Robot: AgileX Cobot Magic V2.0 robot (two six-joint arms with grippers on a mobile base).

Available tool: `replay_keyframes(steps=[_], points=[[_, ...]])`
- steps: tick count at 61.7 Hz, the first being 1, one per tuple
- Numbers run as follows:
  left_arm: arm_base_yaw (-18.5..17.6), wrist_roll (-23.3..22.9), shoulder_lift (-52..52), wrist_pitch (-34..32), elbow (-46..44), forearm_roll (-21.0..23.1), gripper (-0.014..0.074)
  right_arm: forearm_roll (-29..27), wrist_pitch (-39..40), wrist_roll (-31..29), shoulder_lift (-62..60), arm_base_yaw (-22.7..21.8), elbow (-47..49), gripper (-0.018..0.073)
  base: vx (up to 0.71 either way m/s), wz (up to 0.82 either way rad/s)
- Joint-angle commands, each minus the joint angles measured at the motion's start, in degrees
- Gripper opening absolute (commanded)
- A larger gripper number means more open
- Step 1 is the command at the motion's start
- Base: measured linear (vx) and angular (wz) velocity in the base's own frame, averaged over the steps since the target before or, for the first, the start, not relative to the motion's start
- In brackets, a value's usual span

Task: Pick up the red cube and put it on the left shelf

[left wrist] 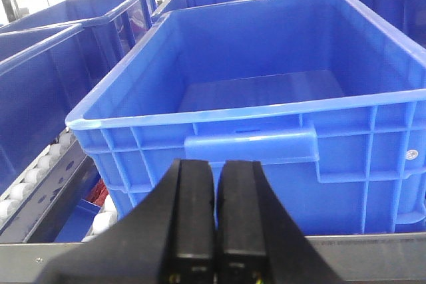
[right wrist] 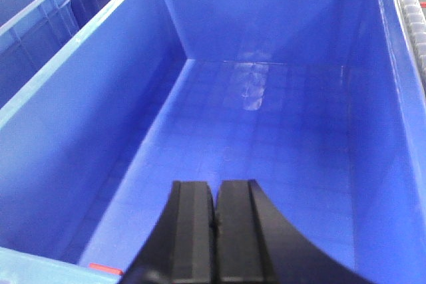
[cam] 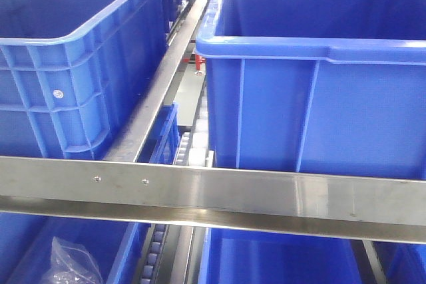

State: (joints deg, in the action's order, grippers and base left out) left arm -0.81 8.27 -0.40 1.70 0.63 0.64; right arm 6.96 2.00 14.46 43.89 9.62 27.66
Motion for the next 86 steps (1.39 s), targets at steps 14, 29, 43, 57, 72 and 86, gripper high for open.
replay_keyframes(steps=[14, 29, 43, 57, 72, 86], points=[[-0.26, 0.03, -0.02, -5.18, 1.26, 0.27, 0.0106, 0.71, 4.86, -0.43, -0.68, -0.41, 1.68, 0.0066, 0.0, 0.0], [-0.26, 0.03, -0.02, -5.18, 1.26, 0.27, 0.0106, 2.82, 3.61, -3.02, -3.26, -1.72, 1.62, 0.0066, 0.0, 0.0], [-0.26, 0.03, -0.02, -5.18, 1.26, 0.27, 0.0106, 2.85, -10.95, -3.02, -11.81, -5.7, 1.45, 0.0066, 0.0, 0.0], [-0.26, 0.03, -0.02, -5.18, 1.26, 0.27, 0.0106, 2.95, -3.25, -3.02, -20.75, -9.74, -8.87, 0.0066, 0.0, 0.0], [-0.26, 0.03, -0.02, -5.18, 1.26, 0.27, 0.0106, 2.95, 7.99, -3.02, -31.75, -10.43, -22.32, 0.0066, 0.0, 0.0], [-0.26, 0.03, -0.02, -5.18, 1.26, 0.27, 0.0106, 2.95, 5.42, -3.02, -40.31, -10.43, -27.9, 0.0066, 0.0, 0.0]])
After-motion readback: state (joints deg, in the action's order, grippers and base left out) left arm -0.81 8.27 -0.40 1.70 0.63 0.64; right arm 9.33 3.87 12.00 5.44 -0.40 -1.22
